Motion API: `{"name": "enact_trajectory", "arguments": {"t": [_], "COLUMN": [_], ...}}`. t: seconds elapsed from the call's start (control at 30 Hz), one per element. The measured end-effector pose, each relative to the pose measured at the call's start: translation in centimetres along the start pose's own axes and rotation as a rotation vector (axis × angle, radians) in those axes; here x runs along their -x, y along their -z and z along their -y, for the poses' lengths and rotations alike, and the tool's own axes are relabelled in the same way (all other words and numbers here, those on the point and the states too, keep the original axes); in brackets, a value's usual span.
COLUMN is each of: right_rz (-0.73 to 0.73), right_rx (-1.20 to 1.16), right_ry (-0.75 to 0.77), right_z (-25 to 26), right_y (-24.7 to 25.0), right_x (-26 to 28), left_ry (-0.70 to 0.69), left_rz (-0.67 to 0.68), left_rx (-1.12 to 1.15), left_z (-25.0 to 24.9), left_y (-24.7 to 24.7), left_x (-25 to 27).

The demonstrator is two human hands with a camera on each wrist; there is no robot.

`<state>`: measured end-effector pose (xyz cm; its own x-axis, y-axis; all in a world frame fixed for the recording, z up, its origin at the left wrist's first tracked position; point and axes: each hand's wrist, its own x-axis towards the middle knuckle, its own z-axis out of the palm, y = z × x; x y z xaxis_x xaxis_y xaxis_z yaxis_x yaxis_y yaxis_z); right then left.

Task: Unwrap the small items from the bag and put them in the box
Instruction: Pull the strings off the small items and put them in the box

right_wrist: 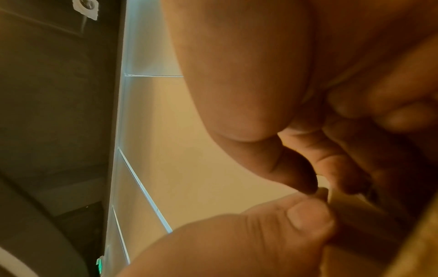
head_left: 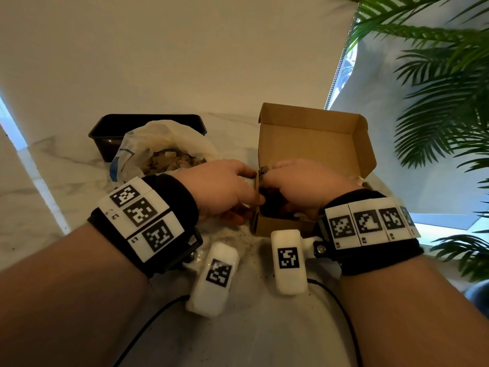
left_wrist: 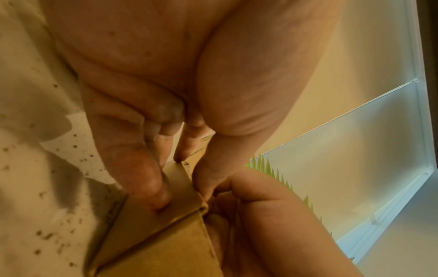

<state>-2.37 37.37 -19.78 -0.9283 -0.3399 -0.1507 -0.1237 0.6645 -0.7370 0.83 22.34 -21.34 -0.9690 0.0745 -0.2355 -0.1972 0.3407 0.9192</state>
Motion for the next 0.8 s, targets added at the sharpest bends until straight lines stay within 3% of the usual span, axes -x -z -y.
{"name": "enact_trajectory", "arguments": {"t": [0.3,0.47,0.63,0.8], "right_rz": [-0.048,-0.168,-0.254,-0.295], "right_rx": [0.1,-0.058,-0.29,-0.56], "right_ry": [0.003,0.054,0.091,0.154], "right_z": [-0.1,0.0,0.5,1.0], "right_y": [0.7,0.6,0.5,-0.2], "right_x": [0.0,0.2,0.6,0.7], "left_ry": [-0.021,-0.143,-0.209,-0.21], "left_rz": [-0.01,-0.216,-0.385,-0.598], "left_rx": [0.016,0.01,0.224,0.226], "left_z": [-0.4,-0.9,-2.0,-2.2], "left_y": [-0.1,1.0,2.9,8.2], "left_x": [0.8,1.1,1.6,3.6]}}
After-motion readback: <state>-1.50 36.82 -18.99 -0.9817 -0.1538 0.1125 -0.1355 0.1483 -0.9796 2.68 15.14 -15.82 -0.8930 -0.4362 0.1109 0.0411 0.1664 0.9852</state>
